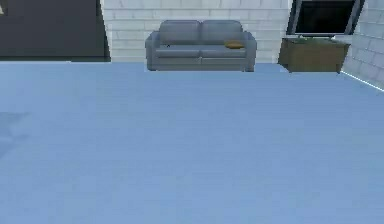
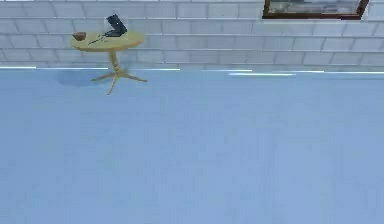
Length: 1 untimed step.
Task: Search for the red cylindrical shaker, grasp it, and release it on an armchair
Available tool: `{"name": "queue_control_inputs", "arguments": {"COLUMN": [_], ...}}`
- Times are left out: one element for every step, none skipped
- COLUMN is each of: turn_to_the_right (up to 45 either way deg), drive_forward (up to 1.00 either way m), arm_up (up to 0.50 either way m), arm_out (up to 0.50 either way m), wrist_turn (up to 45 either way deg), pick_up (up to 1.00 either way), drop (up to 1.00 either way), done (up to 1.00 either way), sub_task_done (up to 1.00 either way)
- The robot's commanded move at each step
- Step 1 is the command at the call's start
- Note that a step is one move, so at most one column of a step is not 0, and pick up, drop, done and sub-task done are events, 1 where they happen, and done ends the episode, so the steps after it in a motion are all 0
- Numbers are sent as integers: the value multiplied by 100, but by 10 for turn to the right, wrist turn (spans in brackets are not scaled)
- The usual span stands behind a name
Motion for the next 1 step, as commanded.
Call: {"name": "queue_control_inputs", "arguments": {"turn_to_the_right": [-360], "drive_forward": [0], "arm_up": [0], "arm_out": [0], "wrist_turn": [0], "pick_up": [0], "drop": [0], "done": [0], "sub_task_done": [0]}}
